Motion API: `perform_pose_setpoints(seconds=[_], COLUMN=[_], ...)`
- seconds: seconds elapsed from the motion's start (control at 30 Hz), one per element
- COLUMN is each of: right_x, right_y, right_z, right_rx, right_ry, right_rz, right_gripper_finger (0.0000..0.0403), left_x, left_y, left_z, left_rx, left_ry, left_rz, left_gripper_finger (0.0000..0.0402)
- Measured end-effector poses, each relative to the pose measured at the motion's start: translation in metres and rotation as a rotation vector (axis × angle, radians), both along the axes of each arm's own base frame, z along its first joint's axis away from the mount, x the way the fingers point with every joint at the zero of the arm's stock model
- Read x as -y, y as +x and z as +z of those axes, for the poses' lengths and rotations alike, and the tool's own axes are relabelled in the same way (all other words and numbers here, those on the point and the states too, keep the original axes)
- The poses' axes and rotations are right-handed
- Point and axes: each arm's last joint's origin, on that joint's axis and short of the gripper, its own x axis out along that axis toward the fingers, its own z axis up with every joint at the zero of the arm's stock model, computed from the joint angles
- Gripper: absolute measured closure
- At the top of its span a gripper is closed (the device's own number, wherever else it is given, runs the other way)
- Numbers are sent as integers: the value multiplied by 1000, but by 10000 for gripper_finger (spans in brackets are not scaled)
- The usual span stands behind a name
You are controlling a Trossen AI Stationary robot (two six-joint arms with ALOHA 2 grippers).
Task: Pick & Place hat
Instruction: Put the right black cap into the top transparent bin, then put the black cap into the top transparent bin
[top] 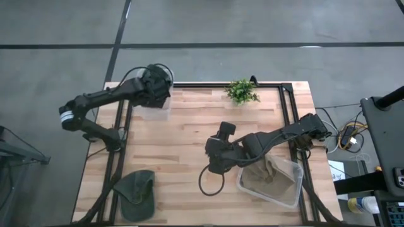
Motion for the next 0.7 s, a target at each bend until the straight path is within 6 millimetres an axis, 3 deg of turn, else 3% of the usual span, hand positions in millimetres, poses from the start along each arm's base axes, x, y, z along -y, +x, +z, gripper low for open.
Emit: perform_pose_setpoints(seconds=[0.2,0.53,0.7], right_x=[0,0,-1], right_y=[0,1,1], right_z=[5,8,8], right_rx=[20,30,32], right_ry=[8,11,13], right_rz=[0,0,-1], right_gripper_finger=[170,170,170], left_x=[-6,-8,-4], left_y=[-2,0,-5], left_z=[-2,-6,-1], left_rx=[6,-26,-22], left_ry=[-53,-100,-135], left_rz=[13,-29,-61], left_gripper_finger=[373,238,211])
